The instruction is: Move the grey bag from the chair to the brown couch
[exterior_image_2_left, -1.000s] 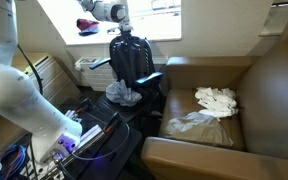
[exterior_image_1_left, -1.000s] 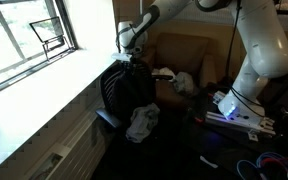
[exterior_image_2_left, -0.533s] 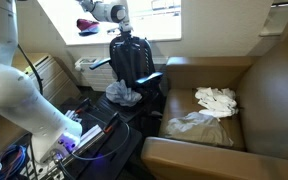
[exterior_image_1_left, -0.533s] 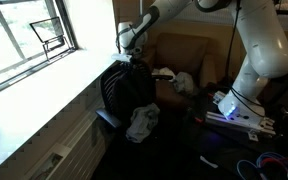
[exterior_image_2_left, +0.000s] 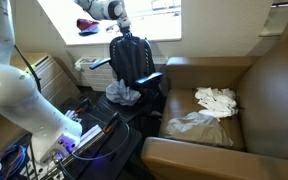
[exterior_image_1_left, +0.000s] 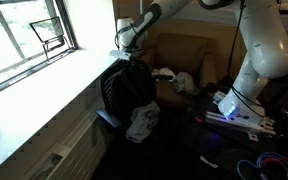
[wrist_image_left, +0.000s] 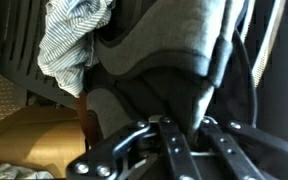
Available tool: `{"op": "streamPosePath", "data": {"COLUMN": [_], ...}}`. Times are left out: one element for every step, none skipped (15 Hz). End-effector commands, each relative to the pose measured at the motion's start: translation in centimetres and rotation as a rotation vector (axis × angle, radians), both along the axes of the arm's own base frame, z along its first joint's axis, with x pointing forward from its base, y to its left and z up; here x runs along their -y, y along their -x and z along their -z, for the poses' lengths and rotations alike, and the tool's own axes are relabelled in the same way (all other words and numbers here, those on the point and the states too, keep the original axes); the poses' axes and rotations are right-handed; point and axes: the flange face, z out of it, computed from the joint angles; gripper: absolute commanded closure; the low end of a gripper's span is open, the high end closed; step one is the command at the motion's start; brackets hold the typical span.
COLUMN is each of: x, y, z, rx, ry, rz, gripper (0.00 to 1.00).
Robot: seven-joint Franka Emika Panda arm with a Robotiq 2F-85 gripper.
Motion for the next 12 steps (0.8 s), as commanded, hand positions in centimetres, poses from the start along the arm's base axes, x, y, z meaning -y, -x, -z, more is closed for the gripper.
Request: {"op": "streamPosePath", "data": {"x": [0.5, 0.3, 0.0, -0.4, -0.7, -1.0, -1.2, -1.2, -1.2, -1.2, -1.2, -1.3], "y": [2.7, 3.5, 4.4, 5.4, 6.4, 7.3, 8.3, 9.3, 10.3, 11.4, 12.4, 13.3], "z": [-7.6, -8.8, -9.8, -10.7, -11.4, -12.0, -12.6, -13.0, -13.3, -13.4, -13.4, -13.4], "rx": [0.177, 0.213, 0.248, 0.278, 0.306, 0.329, 0.349, 0.363, 0.373, 0.363, 0.355, 0.343], "ry": [0.029, 0.033, 0.023, 0.01, -0.001, -0.024, -0.043, -0.061, -0.077, -0.098, -0.116, -0.136], "rz": [-0.006, -0.001, 0.001, 0.011, 0.02, 0.037, 0.06, 0.086, 0.112, 0.156, 0.195, 0.234], "gripper": [0.96, 0.96, 0.96, 0.96, 0.96, 0.96, 0.96, 0.96, 0.96, 0.96, 0.96, 0.96]}}
